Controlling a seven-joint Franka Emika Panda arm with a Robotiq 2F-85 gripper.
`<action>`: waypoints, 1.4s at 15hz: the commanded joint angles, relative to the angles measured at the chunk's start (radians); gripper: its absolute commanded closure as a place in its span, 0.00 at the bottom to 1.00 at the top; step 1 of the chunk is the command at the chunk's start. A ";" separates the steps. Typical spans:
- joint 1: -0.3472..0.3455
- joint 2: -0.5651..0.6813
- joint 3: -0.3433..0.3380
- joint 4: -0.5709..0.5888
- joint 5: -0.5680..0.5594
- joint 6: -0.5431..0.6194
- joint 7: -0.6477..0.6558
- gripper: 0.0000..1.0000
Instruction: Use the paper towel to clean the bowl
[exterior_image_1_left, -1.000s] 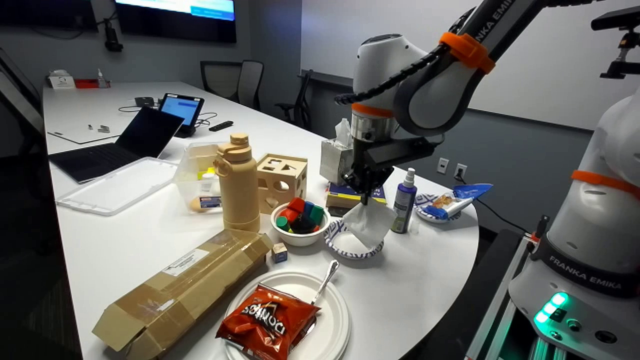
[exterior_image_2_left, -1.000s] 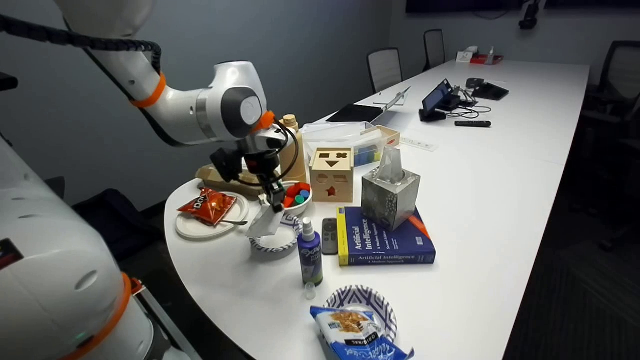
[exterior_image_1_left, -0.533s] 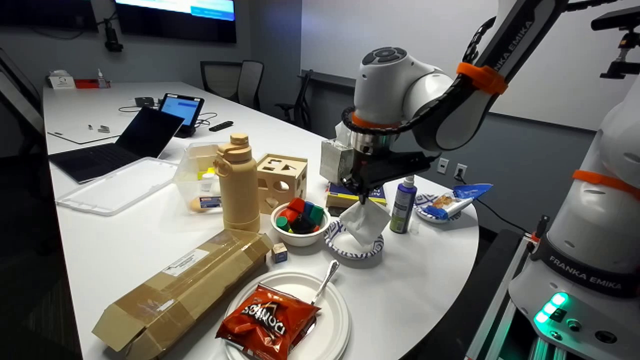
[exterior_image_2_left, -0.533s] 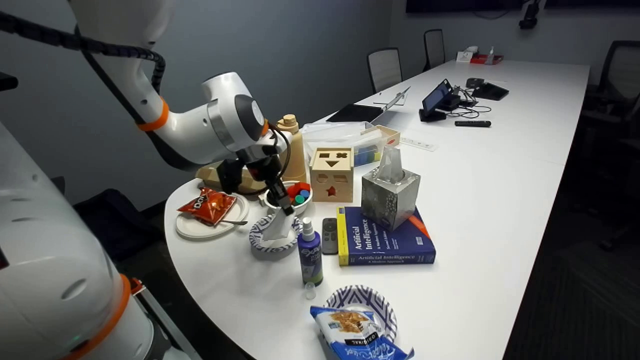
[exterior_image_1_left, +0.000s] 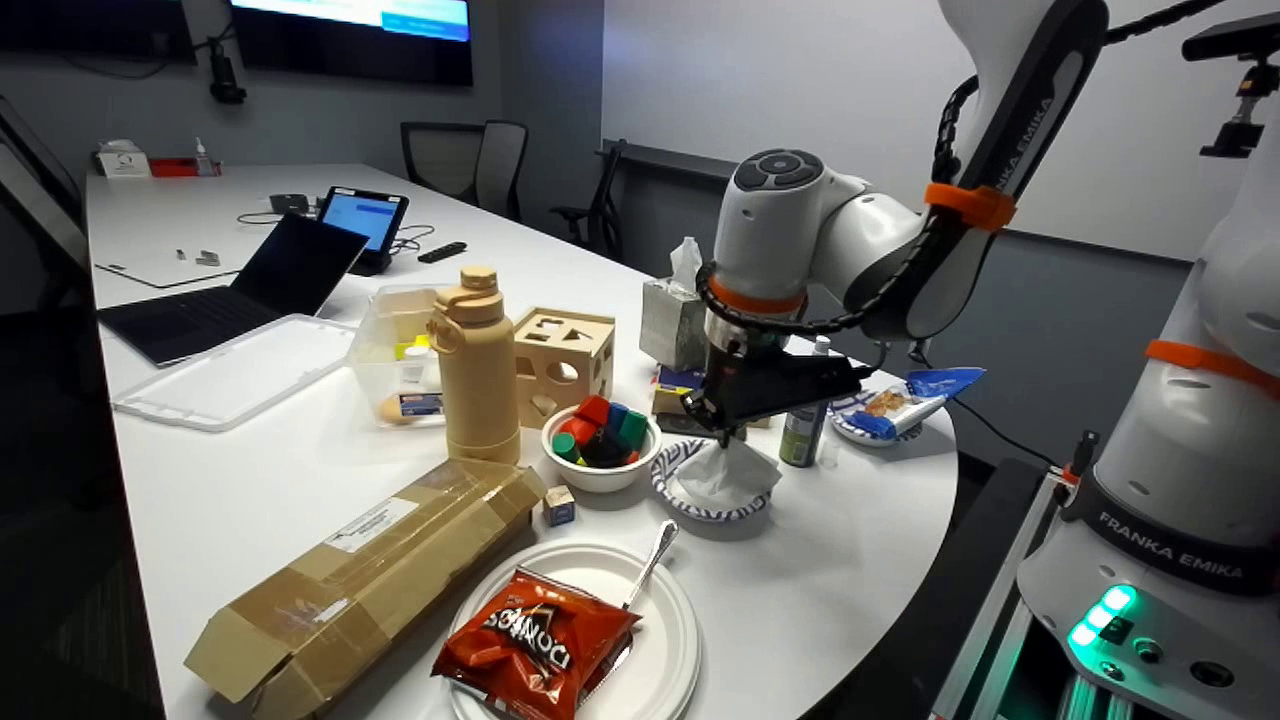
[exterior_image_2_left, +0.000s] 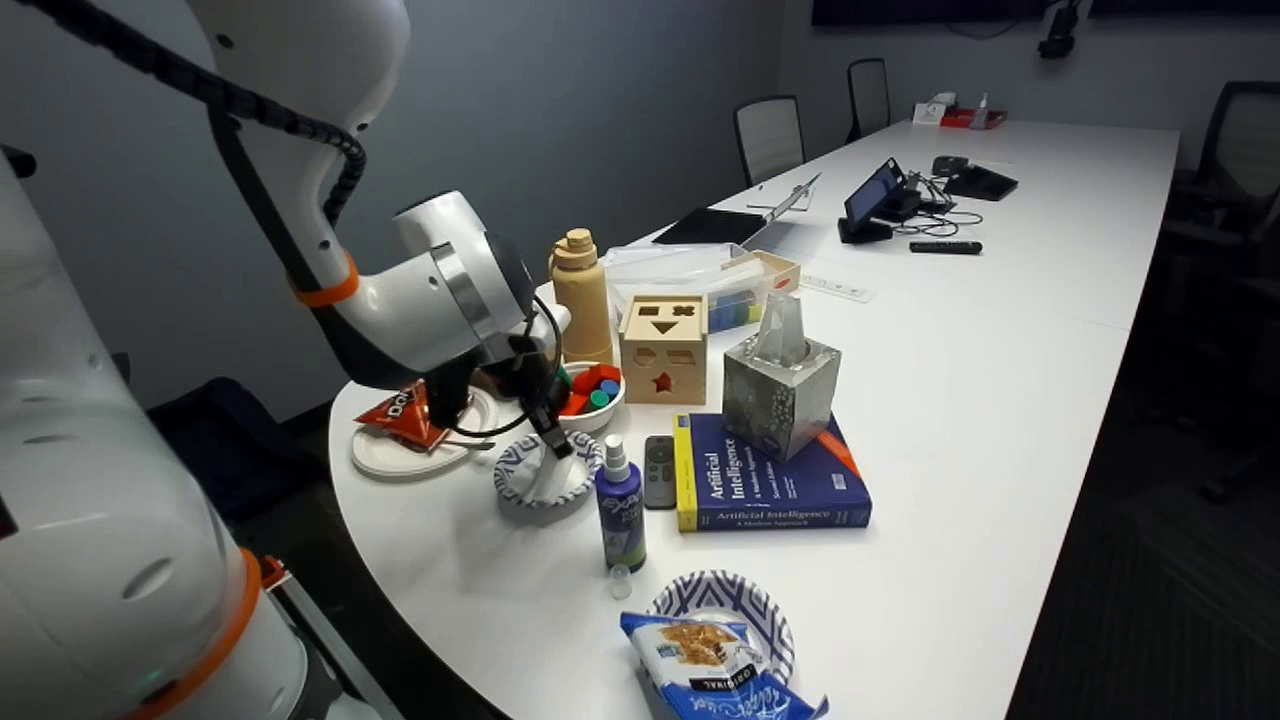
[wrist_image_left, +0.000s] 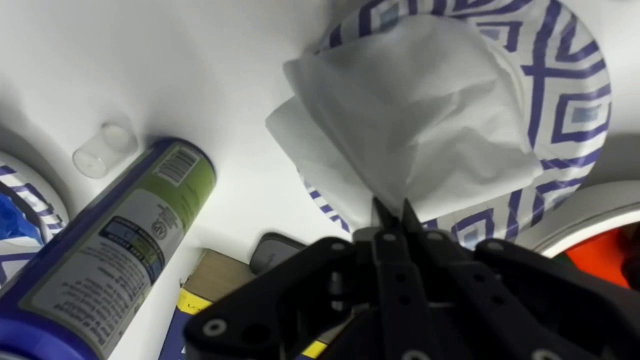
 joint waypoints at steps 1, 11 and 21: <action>-0.009 0.034 -0.018 0.000 -0.081 0.073 0.091 0.99; 0.006 0.062 -0.061 0.056 -0.252 0.091 0.336 0.99; -0.002 0.141 -0.075 0.082 -0.362 -0.006 0.376 0.99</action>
